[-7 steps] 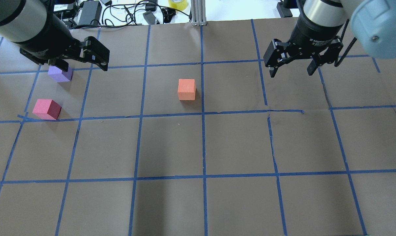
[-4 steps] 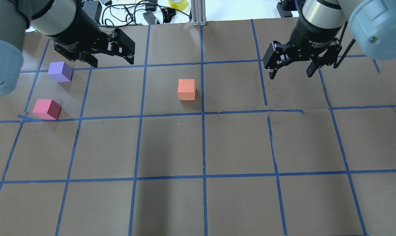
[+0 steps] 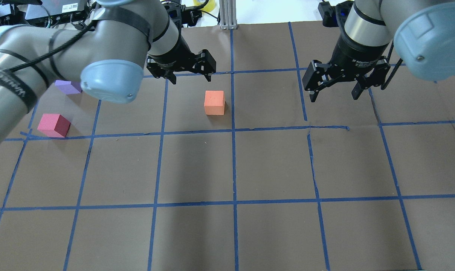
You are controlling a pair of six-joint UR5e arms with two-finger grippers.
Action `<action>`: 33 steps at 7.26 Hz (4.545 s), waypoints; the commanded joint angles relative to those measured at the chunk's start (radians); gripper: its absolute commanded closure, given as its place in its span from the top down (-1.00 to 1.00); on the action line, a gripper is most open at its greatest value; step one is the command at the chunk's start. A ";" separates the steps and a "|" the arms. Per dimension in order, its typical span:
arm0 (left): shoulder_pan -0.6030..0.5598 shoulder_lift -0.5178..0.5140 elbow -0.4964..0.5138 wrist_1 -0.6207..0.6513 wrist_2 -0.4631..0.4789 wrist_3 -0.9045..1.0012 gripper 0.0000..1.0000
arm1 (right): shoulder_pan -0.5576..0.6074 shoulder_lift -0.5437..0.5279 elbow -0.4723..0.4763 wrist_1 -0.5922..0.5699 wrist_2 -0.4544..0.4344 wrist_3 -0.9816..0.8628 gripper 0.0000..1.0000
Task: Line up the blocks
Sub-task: 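Move the left gripper over the orange cube at the center, then close the left gripper on the orange cube and lift it, then carry the orange cube with the left gripper and set it beside the pink cube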
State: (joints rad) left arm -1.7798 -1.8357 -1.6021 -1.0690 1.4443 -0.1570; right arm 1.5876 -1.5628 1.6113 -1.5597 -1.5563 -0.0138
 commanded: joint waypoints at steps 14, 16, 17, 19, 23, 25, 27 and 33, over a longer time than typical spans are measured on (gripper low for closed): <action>0.129 -0.255 0.059 0.174 0.036 0.062 -1.00 | 0.000 0.004 0.001 -0.057 -0.013 0.000 1.00; 0.250 -0.195 0.059 0.049 0.062 0.155 -1.00 | -0.001 0.004 0.001 -0.059 -0.011 0.003 1.00; 0.325 -0.176 0.051 0.041 0.083 0.216 -1.00 | -0.001 0.004 0.001 -0.060 -0.011 0.006 1.00; 0.504 -0.139 0.036 -0.044 0.093 0.507 -1.00 | -0.001 0.007 -0.001 -0.072 -0.007 0.020 1.00; 0.727 -0.211 0.070 0.032 0.070 0.887 -1.00 | -0.001 0.009 0.001 -0.125 -0.015 0.005 1.00; 0.751 -0.238 0.058 0.034 0.028 0.893 -1.00 | -0.001 0.003 0.001 -0.052 -0.015 0.003 1.00; 0.770 -0.253 0.048 0.034 0.036 0.910 -1.00 | -0.001 0.004 0.001 -0.054 -0.015 0.003 1.00; 0.775 -0.309 0.028 0.111 0.036 0.866 -1.00 | 0.002 -0.019 -0.010 -0.060 -0.008 0.032 1.00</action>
State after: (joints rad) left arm -1.0048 -2.1287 -1.5647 -1.0125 1.4813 0.7074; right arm 1.5869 -1.5813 1.5970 -1.6223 -1.5588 0.0125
